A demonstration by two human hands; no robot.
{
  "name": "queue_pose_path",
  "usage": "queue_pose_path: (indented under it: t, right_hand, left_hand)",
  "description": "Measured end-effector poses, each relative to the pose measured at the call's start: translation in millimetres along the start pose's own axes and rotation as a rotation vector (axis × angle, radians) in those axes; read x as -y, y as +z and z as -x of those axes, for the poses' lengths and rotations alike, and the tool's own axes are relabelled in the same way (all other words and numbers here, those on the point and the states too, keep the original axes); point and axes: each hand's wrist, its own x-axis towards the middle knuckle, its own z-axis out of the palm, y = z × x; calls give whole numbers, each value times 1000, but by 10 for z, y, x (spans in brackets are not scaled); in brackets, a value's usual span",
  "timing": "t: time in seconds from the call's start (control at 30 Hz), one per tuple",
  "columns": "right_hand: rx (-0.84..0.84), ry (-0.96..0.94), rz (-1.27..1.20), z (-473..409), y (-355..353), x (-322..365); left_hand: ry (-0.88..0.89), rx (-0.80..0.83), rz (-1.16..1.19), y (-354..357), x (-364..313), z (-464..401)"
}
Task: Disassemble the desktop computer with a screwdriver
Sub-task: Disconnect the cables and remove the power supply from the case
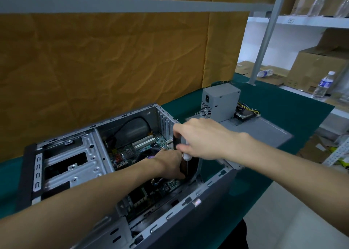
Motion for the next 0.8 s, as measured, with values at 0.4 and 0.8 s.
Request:
queue_pose_path:
  t: [0.4, 0.8]
  right_hand:
    - [71, -28, -157, 133, -23, 13]
    - [141, -53, -200, 67, -61, 0]
  left_hand:
    - [-67, -109, -20, 140, -89, -31]
    - [-61, -138, -63, 212, -42, -101]
